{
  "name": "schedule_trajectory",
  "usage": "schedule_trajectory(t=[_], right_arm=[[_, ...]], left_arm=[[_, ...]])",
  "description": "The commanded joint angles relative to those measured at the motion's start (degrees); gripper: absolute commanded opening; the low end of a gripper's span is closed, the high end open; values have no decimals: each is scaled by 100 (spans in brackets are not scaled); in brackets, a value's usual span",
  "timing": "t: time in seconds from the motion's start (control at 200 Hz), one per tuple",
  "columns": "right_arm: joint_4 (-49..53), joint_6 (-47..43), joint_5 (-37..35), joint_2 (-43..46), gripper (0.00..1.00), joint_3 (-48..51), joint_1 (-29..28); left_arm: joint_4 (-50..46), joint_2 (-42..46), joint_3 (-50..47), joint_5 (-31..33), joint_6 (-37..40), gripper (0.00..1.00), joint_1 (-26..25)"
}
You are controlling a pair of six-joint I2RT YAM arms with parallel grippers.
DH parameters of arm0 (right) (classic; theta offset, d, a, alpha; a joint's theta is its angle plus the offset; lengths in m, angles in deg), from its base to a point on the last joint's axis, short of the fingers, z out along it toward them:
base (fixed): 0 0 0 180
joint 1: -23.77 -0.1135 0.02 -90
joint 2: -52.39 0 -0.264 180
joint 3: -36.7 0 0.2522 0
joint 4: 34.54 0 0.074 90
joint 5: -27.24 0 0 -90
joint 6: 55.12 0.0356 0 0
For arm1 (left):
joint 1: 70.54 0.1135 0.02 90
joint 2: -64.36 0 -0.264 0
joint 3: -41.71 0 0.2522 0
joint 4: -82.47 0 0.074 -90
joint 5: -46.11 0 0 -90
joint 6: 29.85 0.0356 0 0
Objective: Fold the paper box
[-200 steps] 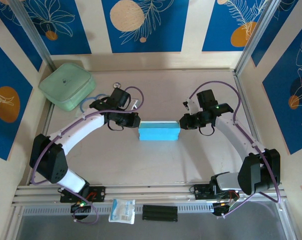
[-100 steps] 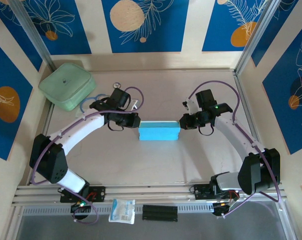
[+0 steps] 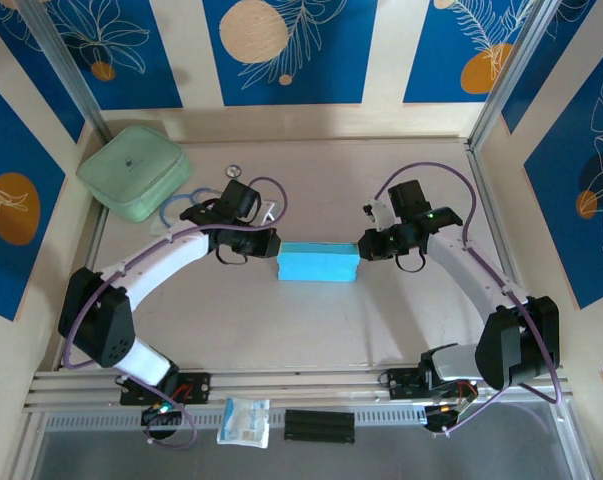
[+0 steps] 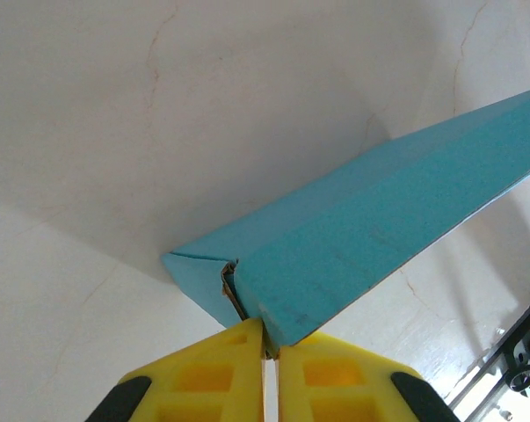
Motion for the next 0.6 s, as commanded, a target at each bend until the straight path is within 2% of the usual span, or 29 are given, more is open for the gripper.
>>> schedule_trajectory(t=[0.0, 0.25, 0.435, 0.595], right_arm=[[280, -35, 27, -43, 11, 96, -79], [351, -21, 287, 129, 33, -147, -31], [469, -26, 240, 211, 41, -204, 44], [396, 93, 481, 408, 48, -209, 121]], left_arm=[[-298, -6, -172, -120, -85, 11, -74], [-254, -69, -144, -159, -57, 11, -77], [-262, -96, -104, -164, -42, 11, -84], [-238, -118, -66, -216, -31, 11, -87]])
